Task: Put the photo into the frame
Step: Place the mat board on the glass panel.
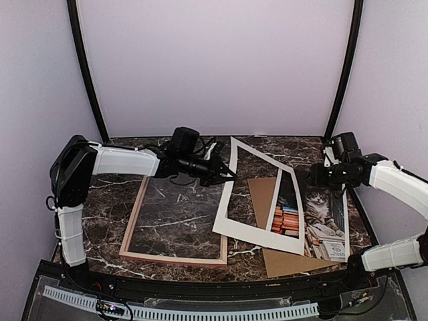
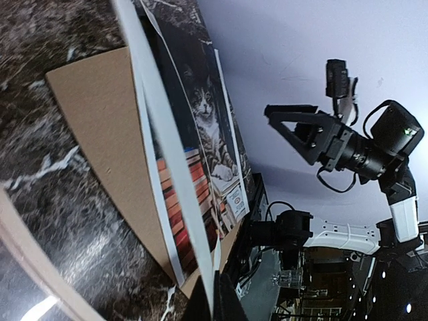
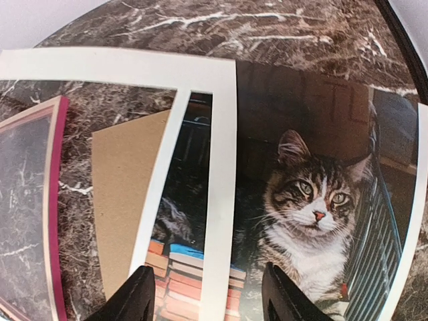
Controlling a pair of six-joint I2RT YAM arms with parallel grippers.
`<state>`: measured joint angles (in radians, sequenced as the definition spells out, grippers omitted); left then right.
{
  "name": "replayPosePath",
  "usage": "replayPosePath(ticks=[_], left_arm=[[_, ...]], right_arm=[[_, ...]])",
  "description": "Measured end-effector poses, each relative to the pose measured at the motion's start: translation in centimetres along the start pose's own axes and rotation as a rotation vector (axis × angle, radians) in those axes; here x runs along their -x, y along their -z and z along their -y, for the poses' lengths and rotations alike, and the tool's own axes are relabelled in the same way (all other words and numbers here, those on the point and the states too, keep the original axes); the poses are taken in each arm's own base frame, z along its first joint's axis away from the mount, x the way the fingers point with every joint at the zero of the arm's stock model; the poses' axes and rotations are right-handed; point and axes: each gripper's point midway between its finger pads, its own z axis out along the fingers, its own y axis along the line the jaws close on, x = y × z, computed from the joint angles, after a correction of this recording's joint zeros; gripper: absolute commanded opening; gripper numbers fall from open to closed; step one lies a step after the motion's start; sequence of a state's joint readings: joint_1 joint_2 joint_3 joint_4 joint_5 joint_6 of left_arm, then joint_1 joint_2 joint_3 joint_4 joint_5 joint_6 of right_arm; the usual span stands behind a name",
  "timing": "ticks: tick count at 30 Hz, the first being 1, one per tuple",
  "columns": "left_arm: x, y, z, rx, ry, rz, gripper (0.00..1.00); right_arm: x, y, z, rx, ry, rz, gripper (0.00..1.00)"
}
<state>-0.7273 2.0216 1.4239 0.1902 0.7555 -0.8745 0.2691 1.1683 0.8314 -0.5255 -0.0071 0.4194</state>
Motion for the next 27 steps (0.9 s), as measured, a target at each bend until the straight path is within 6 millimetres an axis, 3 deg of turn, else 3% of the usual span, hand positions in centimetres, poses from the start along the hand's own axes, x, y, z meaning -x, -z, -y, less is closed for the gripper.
replayPosePath(ticks=[2, 6, 12, 16, 21, 27], left_arm=[[-1.2, 1.6, -0.8, 0.025, 0.029, -0.012, 0.0], [-3.4, 7.0, -1.7, 0.109, 0.061, -0.012, 0.0], [-2.8, 17.5, -1.4, 0.241, 0.012, 0.114, 0.0], [-2.4, 22.7, -3.9, 0.373, 0.028, 0.175, 0.0], [-4.3, 25.0, -8.6, 0.538, 0.088, 0.115, 0.0], [-6.5, 25.1, -13.2, 0.676, 0.137, -0.024, 0.0]], right_arm=[[0.8, 0.7, -0.8, 0.03, -0.001, 0.019, 0.59], [1.9, 1.5, -1.7, 0.066, 0.003, 0.044, 0.59], [1.1, 0.0, -2.1, 0.085, 0.001, -0.014, 0.6], [0.6, -0.9, -2.4, 0.098, 0.001, -0.047, 0.6], [0.6, -1.1, -2.6, 0.105, 0.006, -0.044, 0.6], [-0.2, -1.6, -2.2, 0.097, 0.005, -0.059, 0.6]])
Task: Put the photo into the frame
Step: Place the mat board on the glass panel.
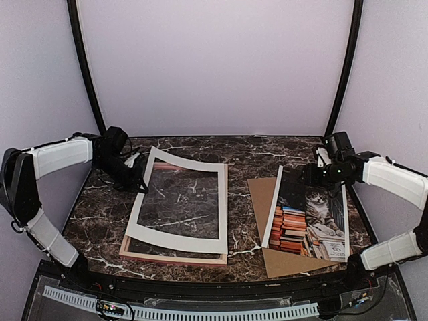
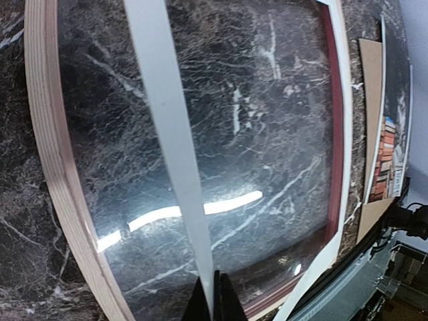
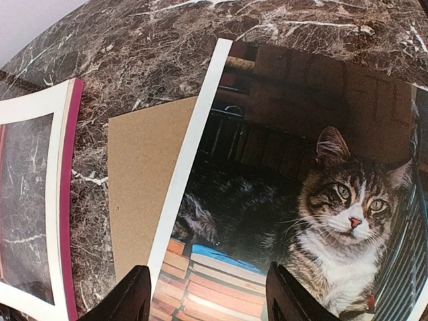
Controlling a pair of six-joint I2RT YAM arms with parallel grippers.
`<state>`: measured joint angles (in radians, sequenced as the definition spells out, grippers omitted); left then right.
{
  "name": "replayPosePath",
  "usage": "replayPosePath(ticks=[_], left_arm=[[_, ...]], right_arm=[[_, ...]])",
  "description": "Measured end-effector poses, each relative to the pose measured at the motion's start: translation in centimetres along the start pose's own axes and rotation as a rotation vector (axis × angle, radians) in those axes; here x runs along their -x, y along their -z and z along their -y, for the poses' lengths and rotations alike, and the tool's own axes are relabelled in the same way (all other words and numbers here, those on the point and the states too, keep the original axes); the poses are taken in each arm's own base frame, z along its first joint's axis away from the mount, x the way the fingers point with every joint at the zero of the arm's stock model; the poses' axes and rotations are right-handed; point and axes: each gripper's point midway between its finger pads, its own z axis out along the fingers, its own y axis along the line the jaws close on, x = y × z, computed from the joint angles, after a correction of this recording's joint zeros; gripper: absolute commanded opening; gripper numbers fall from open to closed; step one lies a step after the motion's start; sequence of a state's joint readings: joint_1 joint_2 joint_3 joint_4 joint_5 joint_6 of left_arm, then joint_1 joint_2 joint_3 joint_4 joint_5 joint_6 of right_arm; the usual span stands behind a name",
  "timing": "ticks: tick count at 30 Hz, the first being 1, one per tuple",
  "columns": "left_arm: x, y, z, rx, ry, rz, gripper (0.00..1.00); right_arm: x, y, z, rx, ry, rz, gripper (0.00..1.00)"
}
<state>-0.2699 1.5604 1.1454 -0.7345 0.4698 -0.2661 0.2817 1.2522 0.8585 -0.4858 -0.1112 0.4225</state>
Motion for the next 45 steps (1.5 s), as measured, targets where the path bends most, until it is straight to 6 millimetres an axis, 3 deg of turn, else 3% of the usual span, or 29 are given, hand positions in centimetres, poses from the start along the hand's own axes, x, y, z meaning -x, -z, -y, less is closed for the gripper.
replayPosePath(ticks=[5, 13, 20, 28, 45], left_arm=[[-0.3, -1.1, -2.0, 0.08, -0.011, -0.051, 0.0], [-0.5, -1.4, -3.2, 0.136, -0.017, -0.066, 0.0], [-0.2, -1.7, -3.5, 0.147, 0.001, -0.045, 0.0], [-1.4, -2.8, -4.3, 0.143, 0.06, -0.048, 0.0], [-1.0, -2.2, -4.3, 0.14, 0.097, 0.029, 0.0]], right_arm=[[-0.7, -0.4, 0.5, -0.013, 0.0, -0.011, 0.6], [-1.4, -0.8, 0.9, -0.022, -0.001, -0.023, 0.6], [-1.3, -0.8, 0.9, -0.021, -0.001, -0.02, 0.61], [-1.3, -0.8, 0.9, -0.02, -0.001, -0.019, 0.64], [-1.0, -0.9, 0.8, -0.015, 0.001, -0.01, 0.71]])
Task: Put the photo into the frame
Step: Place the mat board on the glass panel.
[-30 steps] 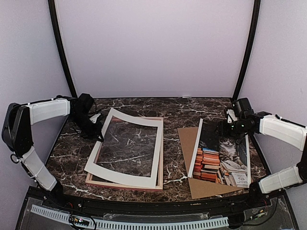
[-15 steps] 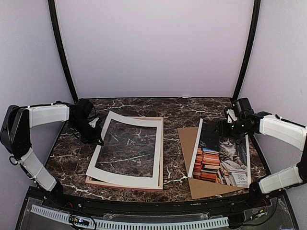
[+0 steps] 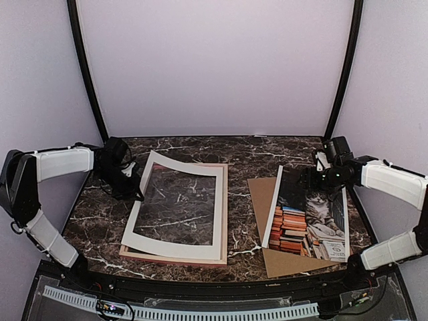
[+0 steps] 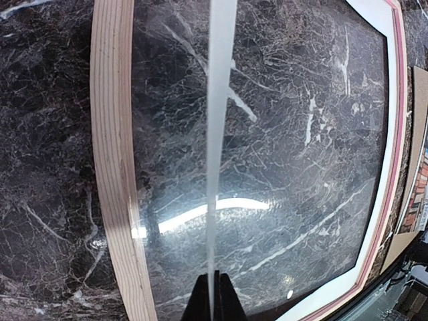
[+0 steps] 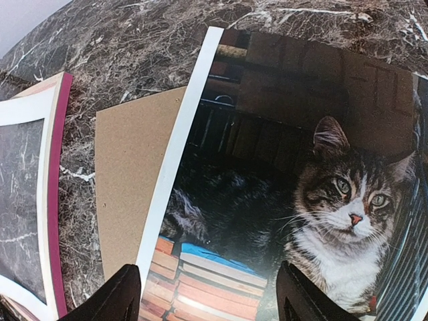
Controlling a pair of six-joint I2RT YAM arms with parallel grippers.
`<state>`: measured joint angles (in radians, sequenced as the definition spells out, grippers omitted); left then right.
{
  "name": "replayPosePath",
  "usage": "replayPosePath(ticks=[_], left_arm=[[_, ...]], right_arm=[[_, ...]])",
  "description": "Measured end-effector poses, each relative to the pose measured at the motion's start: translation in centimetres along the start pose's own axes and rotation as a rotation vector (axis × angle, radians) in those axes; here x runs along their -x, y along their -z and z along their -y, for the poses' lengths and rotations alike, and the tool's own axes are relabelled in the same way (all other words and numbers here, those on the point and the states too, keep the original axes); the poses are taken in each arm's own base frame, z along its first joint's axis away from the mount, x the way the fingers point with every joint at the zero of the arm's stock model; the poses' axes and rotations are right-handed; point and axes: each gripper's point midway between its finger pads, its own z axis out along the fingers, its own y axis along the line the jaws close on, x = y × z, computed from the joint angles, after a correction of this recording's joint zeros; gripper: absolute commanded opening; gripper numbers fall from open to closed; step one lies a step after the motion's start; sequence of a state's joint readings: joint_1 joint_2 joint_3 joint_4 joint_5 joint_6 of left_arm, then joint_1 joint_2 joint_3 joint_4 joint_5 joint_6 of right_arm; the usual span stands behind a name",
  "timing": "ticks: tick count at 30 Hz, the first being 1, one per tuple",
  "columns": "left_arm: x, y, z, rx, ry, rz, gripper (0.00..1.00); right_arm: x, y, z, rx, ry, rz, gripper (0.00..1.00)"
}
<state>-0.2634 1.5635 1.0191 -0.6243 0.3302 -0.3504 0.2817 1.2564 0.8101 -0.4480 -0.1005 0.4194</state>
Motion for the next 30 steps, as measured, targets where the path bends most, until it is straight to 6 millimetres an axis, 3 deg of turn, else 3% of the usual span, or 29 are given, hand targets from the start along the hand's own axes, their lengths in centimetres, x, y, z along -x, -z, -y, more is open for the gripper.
replayPosePath(ticks=[13, 30], left_arm=[[-0.2, -0.1, 0.0, -0.008, -0.001, 0.008, 0.0], [-0.5, -2.0, -0.3, -0.012, -0.01, -0.043, 0.11]], right_arm=[[-0.2, -0.5, 0.1, -0.005, -0.002, -0.013, 0.72], [-0.3, -0.8, 0.2, -0.009, -0.003, -0.022, 0.73]])
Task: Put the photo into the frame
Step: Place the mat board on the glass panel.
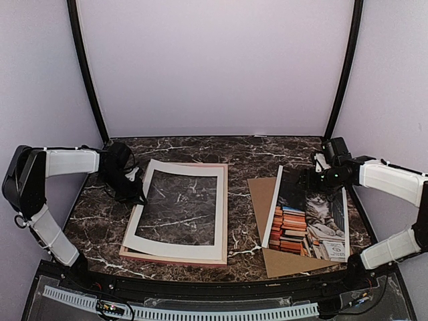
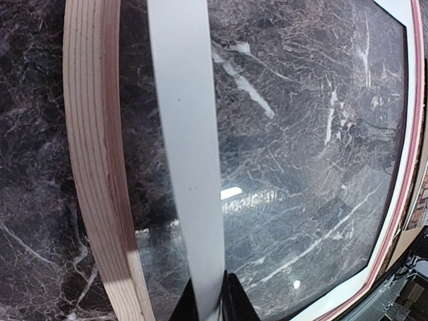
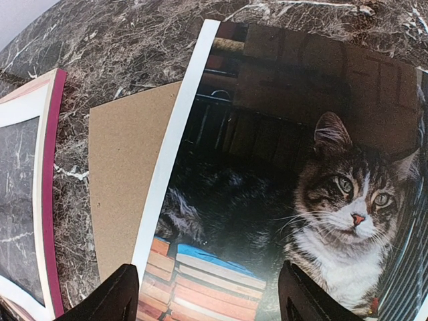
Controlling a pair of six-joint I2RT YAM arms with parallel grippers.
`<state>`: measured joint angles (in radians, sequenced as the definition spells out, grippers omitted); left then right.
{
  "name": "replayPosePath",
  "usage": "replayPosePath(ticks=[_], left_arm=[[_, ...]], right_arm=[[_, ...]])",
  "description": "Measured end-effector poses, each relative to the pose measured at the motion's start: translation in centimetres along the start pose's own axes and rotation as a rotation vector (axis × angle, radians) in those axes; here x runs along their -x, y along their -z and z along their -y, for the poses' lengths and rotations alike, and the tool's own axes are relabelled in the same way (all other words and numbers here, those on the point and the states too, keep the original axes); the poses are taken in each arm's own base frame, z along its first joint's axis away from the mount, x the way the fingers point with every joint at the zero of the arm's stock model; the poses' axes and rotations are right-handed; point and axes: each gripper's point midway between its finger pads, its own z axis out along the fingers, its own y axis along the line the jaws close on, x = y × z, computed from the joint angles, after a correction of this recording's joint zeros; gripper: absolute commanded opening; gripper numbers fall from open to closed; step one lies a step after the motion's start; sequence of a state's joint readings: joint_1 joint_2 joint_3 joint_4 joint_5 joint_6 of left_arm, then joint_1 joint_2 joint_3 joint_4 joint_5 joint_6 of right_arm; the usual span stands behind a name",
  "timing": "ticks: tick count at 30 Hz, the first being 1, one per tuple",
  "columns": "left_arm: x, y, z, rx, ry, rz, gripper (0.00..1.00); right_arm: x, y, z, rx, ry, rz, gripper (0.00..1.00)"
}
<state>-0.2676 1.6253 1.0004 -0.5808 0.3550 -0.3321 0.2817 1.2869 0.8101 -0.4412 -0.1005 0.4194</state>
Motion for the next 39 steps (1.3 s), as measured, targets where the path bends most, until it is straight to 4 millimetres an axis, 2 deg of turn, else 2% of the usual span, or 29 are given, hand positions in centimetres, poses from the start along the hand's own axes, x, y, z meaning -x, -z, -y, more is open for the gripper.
replayPosePath(ticks=[4, 6, 8, 13, 18, 21, 28, 30, 32, 34, 38, 39], left_arm=[[0.1, -0.6, -0.1, 0.006, -0.009, -0.018, 0.14], [0.0, -0.8, -0.1, 0.01, -0.013, -0.021, 0.2], [0.1, -0.8, -0.2, 0.017, -0.016, -0.019, 0.3], [0.5, -0.6, -0.4, 0.041, -0.025, -0.004, 0.47], [1.2, -0.2, -0.5, 0.063, -0.042, 0.017, 0.68], [1.7, 0.1, -0.6, 0.082, -0.046, 0.029, 0.74], [2.2, 0.9, -0.9, 0.136, -0.062, 0.051, 0.76], [2.4, 1.3, 0.0, 0.141, -0.093, 0.073, 0.76], [2.4, 1.9, 1.7, 0.129, -0.133, 0.097, 0.77], [2.6, 2.3, 4.0, 0.102, -0.181, 0.123, 0.77], [2.6, 2.6, 10.2, 0.014, -0.299, 0.178, 0.8], [2.4, 2.6, 11.7, -0.008, -0.327, 0.185, 0.8]], right_arm=[[0.0, 0.0, 0.0, 0.0, 0.0, 0.0, 0.73], [0.0, 0.0, 0.0, 0.0, 0.0, -0.001, 0.73], [-0.1, -0.1, 0.0, -0.001, 0.0, -0.002, 0.73], [-0.2, -0.2, 0.1, -0.004, -0.001, -0.008, 0.73], [-0.2, -0.2, 0.2, -0.01, -0.001, -0.007, 0.74], [-0.3, -0.4, 0.5, -0.024, -0.002, -0.013, 0.74], [-0.2, -0.5, 2.1, -0.12, -0.002, -0.02, 0.79], [0.2, -0.4, 2.9, -0.154, -0.002, -0.014, 0.8], [0.5, -0.4, 4.1, -0.19, -0.017, -0.012, 0.81], [0.8, -0.2, 6.3, -0.235, -0.057, -0.012, 0.83], [1.3, 0.6, 11.3, -0.31, -0.181, 0.006, 0.88], [1.2, 0.7, 11.8, -0.315, -0.195, 0.004, 0.89]])
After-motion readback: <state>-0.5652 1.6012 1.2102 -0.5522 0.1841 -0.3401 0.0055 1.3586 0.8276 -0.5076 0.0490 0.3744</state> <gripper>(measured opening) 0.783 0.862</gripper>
